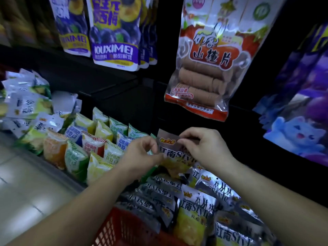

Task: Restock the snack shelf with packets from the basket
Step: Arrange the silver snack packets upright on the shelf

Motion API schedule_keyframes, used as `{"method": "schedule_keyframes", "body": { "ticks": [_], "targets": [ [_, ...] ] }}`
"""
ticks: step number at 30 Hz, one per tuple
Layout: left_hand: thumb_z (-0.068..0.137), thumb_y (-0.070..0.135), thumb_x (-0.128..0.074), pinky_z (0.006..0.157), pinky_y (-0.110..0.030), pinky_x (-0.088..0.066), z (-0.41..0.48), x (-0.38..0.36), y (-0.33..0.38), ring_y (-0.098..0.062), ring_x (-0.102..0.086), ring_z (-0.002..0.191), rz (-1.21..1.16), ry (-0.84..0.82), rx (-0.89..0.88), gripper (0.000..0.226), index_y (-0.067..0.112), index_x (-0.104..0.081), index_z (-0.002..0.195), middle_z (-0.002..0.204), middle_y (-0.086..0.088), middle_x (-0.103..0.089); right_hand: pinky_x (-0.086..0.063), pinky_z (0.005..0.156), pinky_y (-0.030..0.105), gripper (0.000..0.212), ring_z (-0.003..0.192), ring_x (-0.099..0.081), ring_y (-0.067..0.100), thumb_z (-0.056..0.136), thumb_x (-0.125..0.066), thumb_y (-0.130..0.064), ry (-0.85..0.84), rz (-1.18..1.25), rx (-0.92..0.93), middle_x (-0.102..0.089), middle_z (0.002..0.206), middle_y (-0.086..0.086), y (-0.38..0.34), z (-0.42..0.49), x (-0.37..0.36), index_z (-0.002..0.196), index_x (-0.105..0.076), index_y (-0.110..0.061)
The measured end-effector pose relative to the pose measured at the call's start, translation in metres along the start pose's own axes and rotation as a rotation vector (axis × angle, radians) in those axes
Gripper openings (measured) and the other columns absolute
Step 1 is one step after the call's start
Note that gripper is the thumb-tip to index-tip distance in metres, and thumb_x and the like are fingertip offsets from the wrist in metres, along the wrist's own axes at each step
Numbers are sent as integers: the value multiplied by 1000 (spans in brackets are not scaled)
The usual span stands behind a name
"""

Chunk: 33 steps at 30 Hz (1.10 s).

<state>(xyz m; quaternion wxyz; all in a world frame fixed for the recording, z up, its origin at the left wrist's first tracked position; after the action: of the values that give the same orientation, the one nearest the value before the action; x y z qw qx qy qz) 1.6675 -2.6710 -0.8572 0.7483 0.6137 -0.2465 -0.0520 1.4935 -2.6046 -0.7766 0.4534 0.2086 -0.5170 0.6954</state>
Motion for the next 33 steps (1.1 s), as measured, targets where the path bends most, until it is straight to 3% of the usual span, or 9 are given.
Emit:
{"method": "schedule_keyframes", "body": {
  "ticks": [3, 6, 9, 13, 15, 18, 23, 26, 33],
  "targets": [
    [85, 4, -81, 67, -47, -56, -24, 8, 26, -28, -61, 66, -163, -15, 10, 31, 16, -55, 73, 72, -12, -62, -59, 80, 40, 5, 87, -67, 3, 88, -79, -38, 37, 85, -65, -71, 85, -23, -19, -17, 28, 85, -75, -40],
    [89, 2, -76, 55, -37, -47, -57, 15, 62, -20, -51, 57, -197, -38, 3, 25, 13, -56, 78, 68, -6, -57, -53, 93, 34, 27, 109, -59, 6, 84, -80, -48, 86, 69, -117, -62, 109, -22, -38, -42, 61, 109, -72, -40],
    [94, 5, -70, 55, -35, -43, -93, 26, 98, -22, -46, 60, -208, -13, -23, 19, 14, -57, 84, 70, -1, -53, -44, 86, 20, 45, 109, -52, 5, 83, -83, -40, 91, 244, -288, -42, 126, -12, -50, -86, 85, 119, -57, -43],
    [95, 11, -71, 51, -28, -44, -134, 29, 118, -21, -48, 56, -237, 121, -9, 15, 24, -66, 91, 74, 3, -59, -59, 75, 57, 41, 96, -65, 29, 82, -87, -24, 3, 681, -495, -56, 116, 2, -55, -149, 63, 98, -56, -44],
    [95, 12, -71, 51, -24, -43, -151, 18, 117, -16, -48, 58, -292, 138, 9, 20, 33, -70, 95, 77, 9, -59, -55, 65, 57, 37, 80, -63, 36, 84, -85, -14, 19, 776, -493, -62, 95, 11, -56, -165, 58, 95, -59, -39],
    [91, 15, -76, 61, -20, -49, -170, -1, 115, -5, -62, 70, -387, 67, 42, 32, 41, -70, 108, 80, 17, -60, -49, 67, 29, 36, 77, -60, 9, 85, -83, -12, 73, 727, -412, -65, 84, -10, -58, -172, 70, 99, -62, -38],
    [86, 7, -80, 76, -25, -60, -167, 0, 103, -13, -74, 99, -379, 84, 104, 51, 41, -66, 122, 120, 8, -66, -58, 84, 31, 41, 103, -68, 8, 86, -81, -17, 5, 709, -353, -70, 116, -14, -53, -171, 68, 111, -64, -45],
    [88, 10, -79, 84, -39, -63, -159, 3, 106, -15, -74, 101, -397, 58, 87, 51, 41, -65, 126, 132, 3, -64, -54, 79, 11, 52, 105, -63, -13, 89, -75, -2, -114, 831, -316, -66, 121, -27, -59, -167, 63, 125, -62, -37],
    [99, 9, -65, 68, -28, -54, -153, -2, 101, -17, -66, 71, -299, -119, 102, 59, 42, -49, 145, 86, 2, -65, -37, 102, 19, 48, 122, -36, -28, 92, -74, -16, -24, 697, -315, -54, 134, -36, -46, -165, 67, 117, -63, -56]
  ]
}}
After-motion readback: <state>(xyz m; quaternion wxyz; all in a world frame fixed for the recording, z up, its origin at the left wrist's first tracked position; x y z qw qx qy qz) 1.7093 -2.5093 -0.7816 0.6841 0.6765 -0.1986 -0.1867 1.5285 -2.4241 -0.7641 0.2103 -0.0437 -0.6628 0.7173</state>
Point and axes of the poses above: each hand's wrist, its own z-axis towards the middle knuckle, its own x-axis out of the back of the hand, y = z × x, the point moved 10 cm from there along z, towards the middle knuckle
